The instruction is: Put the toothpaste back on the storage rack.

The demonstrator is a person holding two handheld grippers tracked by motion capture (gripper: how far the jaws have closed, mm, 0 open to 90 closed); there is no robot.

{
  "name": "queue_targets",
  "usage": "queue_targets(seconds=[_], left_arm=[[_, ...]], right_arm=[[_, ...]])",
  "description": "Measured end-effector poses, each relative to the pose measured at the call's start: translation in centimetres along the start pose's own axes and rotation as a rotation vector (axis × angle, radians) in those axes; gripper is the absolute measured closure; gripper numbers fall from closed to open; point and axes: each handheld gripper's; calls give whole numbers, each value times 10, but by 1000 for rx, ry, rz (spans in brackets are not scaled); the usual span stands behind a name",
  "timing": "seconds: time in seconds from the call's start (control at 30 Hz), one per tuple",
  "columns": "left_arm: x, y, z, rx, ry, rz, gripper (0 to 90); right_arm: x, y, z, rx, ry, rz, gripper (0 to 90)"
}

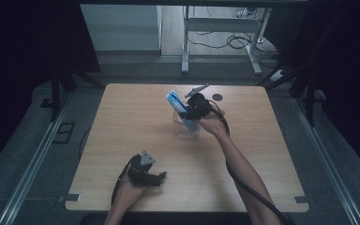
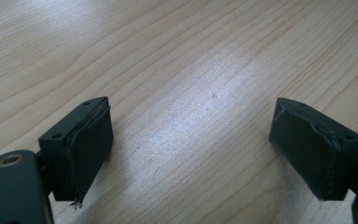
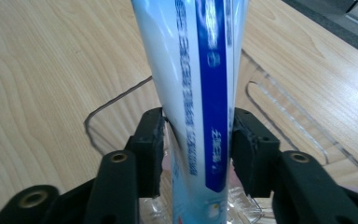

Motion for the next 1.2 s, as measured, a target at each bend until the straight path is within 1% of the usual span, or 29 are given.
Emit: queue_targets(seconds=[0.07,0.17,0.27,0.43,0.57,0.67,0.73,0.9,1.0,1.1,1.2], left_arm=[[0,0,0,0,0,0,134],[0,0,0,0,0,0,135],[0,0,0,1,1,0,135],[0,0,0,0,0,0,134],[0,0,0,0,-1,0,135],[0,0,0,0,-1,0,134],[0,0,0,0,-1,0,135],[0,0,0,0,-1,-1,135],[0,0,0,1,0,0,134],[0,0,0,1,0,0,135],[0,0,0,1,0,0,135]], right_arm=[[-1,1,0,-6,3,0,540],[-2,2,1,1,-6,-2,521],[-5,2,2,1,-15,-9,490],[-12,1,3,13,-29,-4,427],[-16,1,2,7,-37,-2,385],[-19,2,1,15,-40,17,345],[-21,3,1,12,-45,13,319],[-27,6,1,13,-61,30,263],[-31,8,1,13,-63,35,225],[-35,11,1,12,-52,39,191],[-39,13,0,4,-55,42,174]])
Point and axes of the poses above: each handheld gripper's, and its own axes: x roughly forward along the jaws, z roughly out of its top, y roughly to its left, and after that the axes turned 14 degrees about x, right-handed
